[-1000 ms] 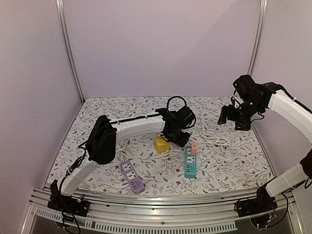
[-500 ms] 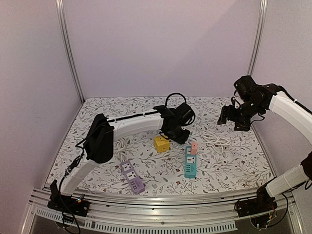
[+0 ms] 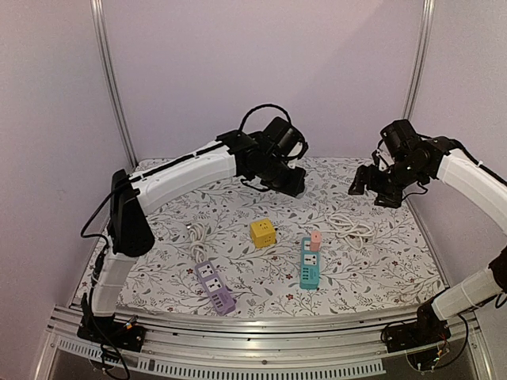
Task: Insert the plug
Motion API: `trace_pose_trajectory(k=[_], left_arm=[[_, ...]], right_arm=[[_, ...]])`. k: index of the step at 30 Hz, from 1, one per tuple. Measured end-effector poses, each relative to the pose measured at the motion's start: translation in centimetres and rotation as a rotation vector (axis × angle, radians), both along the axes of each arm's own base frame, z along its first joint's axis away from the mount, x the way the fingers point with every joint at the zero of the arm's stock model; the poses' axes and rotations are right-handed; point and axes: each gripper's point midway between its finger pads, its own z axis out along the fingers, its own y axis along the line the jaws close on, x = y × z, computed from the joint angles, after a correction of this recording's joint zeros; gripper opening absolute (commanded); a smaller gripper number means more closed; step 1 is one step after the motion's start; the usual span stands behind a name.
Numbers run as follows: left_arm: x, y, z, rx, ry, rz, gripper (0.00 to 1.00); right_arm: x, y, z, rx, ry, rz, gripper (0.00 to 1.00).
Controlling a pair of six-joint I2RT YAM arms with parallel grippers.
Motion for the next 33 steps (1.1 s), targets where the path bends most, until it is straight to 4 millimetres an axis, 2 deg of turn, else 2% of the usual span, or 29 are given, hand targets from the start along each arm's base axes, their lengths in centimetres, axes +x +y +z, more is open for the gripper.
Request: trace_pose_trajectory(k=[3,9,12,16,21,25,29,33], left_arm=[[-0.4,0.2,2.9,-0.079,0.02,-0.014,0.0],[-2.0,0.8,8.0,-0.267,0.109,-0.064,0.0],[-2.9,1.2,10.4,-0.369,0.16,-0.086,0.0],[-3.8,1.6,13.4,-0.517,0.218,-0.107,0.0],[-4.5,2.6,16.5,-0.726,0.299,-0.093,0.0],[-4.0,2.9,19.7,-0.93,0.351,-0.086,0.0],[-3.4,3.2,23.1,-1.087,0.386,-0.104,0.0],[-3.6,3.7,26.3,-1.218,0.412,-0.152,0.0]], right_arm=[[0.6,1.0,0.9,0.05,-0.04,0.029,0.89],[1.5,4.2,4.3,0.215,-0.152,0.145,0.88],[1.7,6.4,6.8,0.339,-0.221,0.229,0.86],[0.8,9.6,12.1,0.585,-0.357,0.374,0.82],[-0.5,11.3,16.4,0.78,-0.45,0.483,0.76],[-1.4,11.9,19.6,0.881,-0.511,0.561,0.71],[-1.8,12.5,21.5,0.943,-0.537,0.623,0.64],[-1.3,13.4,22.2,0.977,-0.528,0.657,0.61]])
